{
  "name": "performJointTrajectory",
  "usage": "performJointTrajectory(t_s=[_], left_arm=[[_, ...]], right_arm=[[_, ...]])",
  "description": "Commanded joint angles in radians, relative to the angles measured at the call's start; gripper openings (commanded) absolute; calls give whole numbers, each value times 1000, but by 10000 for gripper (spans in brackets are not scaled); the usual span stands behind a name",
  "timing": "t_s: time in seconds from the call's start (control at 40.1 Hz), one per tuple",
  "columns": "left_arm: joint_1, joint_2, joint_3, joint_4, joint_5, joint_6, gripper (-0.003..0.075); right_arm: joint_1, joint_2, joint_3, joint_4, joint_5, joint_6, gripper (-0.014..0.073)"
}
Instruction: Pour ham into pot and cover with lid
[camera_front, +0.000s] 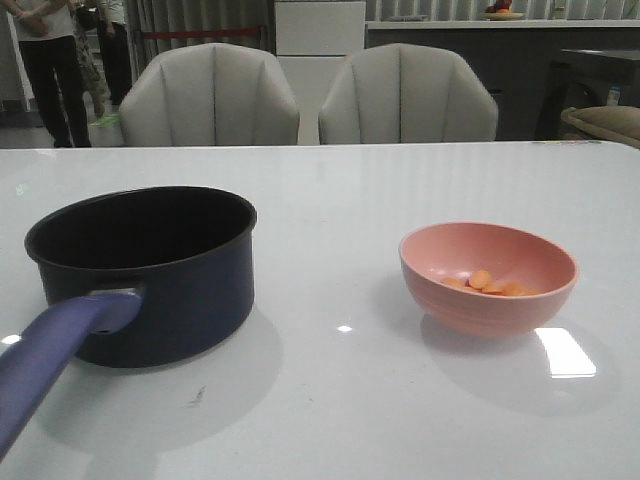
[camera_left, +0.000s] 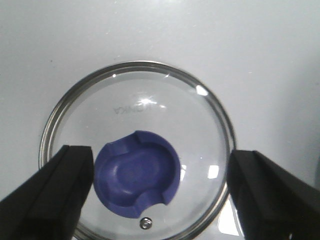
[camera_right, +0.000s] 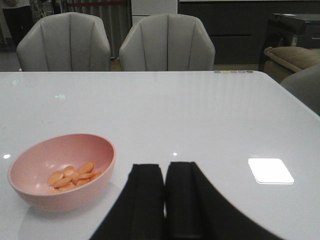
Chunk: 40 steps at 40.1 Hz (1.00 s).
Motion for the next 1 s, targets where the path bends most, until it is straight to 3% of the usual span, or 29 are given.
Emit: performJointTrajectory(t_s=[0.0, 0.224, 0.473, 0.772, 0.972], left_arm=[[-49, -108, -4, -8, -35, 7, 573], [-175, -384, 135, -6, -175, 7, 573], [-306, -822, 300, -6, -288, 7, 572], [-319, -1296, 567, -16, -348, -2, 572], [-345, -1476, 737, -33, -380, -2, 572]], right_arm=[[-7, -20, -6, -13, -76, -2, 165], [-7, -20, -6, -13, -76, -2, 165], [-7, -20, -6, -13, -76, -2, 165], [-7, -20, -6, -13, -76, -2, 165], [-7, -19, -6, -13, -76, -2, 165]])
